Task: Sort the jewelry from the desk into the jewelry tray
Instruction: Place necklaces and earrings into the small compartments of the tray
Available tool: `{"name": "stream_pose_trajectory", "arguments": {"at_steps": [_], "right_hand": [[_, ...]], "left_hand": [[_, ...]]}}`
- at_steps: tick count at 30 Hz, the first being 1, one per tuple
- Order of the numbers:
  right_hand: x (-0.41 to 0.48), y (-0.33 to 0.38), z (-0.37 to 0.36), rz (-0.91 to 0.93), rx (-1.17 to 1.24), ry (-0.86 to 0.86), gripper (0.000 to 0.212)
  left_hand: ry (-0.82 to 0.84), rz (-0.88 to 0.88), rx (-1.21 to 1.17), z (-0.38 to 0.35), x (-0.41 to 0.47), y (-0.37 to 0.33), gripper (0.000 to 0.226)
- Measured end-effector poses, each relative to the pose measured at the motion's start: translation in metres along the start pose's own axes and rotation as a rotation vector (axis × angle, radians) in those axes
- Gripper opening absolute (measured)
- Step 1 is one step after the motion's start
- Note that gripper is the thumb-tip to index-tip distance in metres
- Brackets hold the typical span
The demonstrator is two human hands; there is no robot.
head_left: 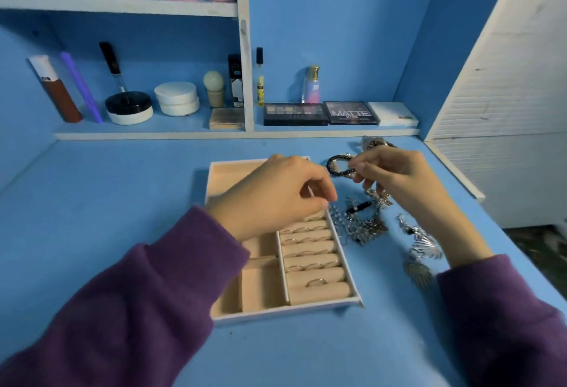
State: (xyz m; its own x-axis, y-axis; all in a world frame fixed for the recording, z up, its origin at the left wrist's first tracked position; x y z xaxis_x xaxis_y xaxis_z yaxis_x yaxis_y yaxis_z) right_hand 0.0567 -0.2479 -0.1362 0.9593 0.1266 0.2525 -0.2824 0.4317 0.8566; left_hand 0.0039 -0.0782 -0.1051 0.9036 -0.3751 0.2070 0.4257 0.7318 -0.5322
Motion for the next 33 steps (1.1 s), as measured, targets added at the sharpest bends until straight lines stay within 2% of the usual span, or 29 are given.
{"name": "stream_pose_trajectory", "arguments": {"at_steps": [4,10,16,26,30,33], "right_hand": [[0.002,-0.006,0.001,0.011,-0.04,-0.042,0.012],[0.0,-0.005,0.0,0.068,-0.148,-0.093,0.011],[0.002,-0.005,0.0,0.086,-0.183,-0.118,0.011],[0.002,-0.007,0.005,0.062,-0.158,-0.146,0.011],[0.001,-0.007,0.008,0.049,-0.126,-0.167,0.011],[0.0,-0.007,0.009,0.032,-0.13,-0.181,0.011]], "left_hand": [[0.172,-0.115,0.223,-0.029,0.024,-0.012,0.016],[0.223,-0.092,0.397,-0.044,0.042,-0.015,0.027],[0.294,-0.098,0.506,-0.045,0.052,-0.019,0.022],[0.493,-0.036,0.505,-0.058,0.065,-0.016,0.004],[0.448,-0.036,0.429,-0.055,0.061,-0.009,0.013],[0.344,-0.004,0.277,-0.04,0.057,-0.007,0.007]]}}
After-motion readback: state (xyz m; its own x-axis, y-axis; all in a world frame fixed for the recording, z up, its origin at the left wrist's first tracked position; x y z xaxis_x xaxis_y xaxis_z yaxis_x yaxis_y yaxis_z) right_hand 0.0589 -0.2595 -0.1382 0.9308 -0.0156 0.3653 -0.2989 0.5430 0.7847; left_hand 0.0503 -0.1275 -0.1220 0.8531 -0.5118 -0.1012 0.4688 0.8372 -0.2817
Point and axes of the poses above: each hand's wrist, its own x-axis towards the middle knuckle, its own z-axis out of the back of the hand, y = z × x, the point moved 4 cm from there along x, towards the middle knuckle, and after that the axes turned 4 degrees about -y, right-handed, at the moved point
